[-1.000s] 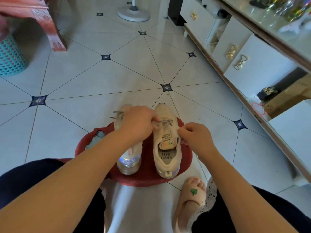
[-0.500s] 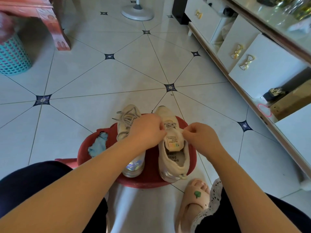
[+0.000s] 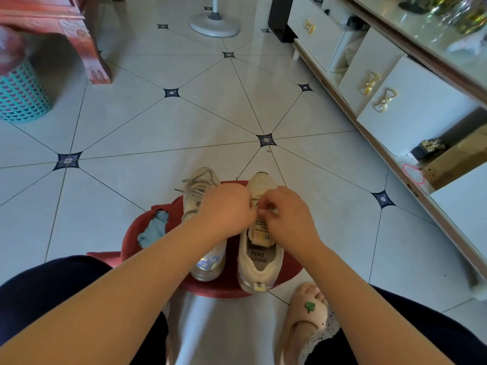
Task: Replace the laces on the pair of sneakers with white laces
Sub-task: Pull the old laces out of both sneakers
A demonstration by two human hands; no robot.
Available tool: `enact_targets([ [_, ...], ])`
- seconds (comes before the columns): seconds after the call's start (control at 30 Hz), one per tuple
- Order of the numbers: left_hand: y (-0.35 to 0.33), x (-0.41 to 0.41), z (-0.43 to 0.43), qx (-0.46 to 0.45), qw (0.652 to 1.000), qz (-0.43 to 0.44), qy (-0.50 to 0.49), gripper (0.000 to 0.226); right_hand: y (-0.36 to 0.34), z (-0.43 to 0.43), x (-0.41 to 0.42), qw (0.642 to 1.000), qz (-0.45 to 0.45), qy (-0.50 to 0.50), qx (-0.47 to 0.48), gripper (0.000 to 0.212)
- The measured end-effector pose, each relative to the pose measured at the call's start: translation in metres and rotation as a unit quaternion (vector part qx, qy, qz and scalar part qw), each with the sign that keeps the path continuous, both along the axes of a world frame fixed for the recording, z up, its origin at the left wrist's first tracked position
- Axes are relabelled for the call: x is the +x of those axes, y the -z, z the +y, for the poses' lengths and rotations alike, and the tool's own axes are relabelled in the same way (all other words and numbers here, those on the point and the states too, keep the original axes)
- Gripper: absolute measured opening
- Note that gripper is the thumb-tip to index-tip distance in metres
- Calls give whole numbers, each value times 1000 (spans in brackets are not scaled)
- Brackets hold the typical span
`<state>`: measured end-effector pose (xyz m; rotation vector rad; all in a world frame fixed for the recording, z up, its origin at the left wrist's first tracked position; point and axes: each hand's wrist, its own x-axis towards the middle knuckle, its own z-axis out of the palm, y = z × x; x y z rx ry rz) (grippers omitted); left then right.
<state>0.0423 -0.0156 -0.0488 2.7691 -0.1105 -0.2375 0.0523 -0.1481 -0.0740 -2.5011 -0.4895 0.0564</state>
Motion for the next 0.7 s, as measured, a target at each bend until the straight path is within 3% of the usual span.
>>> enact_targets([
  [0.1, -1, 0, 4, 6, 1000, -5, -29, 21, -5, -12, 6, 990, 42, 112, 80, 21],
  [0.2, -4, -1, 16, -37, 997, -6, -67, 26, -15, -41, 18, 926, 152, 265, 224, 24],
  [0.27, -4, -4, 16, -43, 996, -32, -65, 30, -17, -48, 16, 926, 225, 243, 180, 22],
  [0.37, -1, -5, 14, -42, 996, -53, -55, 20, -19, -37, 11, 972, 160, 160, 64, 14],
  [0.43, 0, -4, 13, -51, 996, -50, -54, 15, -25, -27, 10, 988, 90, 108, 57, 27],
  [0.6, 2, -2, 10, -44, 996, -57, -42, 16, -20, 1, 4, 998, -12, 3, -68, 30],
  [0.7, 2, -2, 11, -51, 996, -61, -38, 15, -16, 6, 3, 998, -34, 15, -55, 36],
])
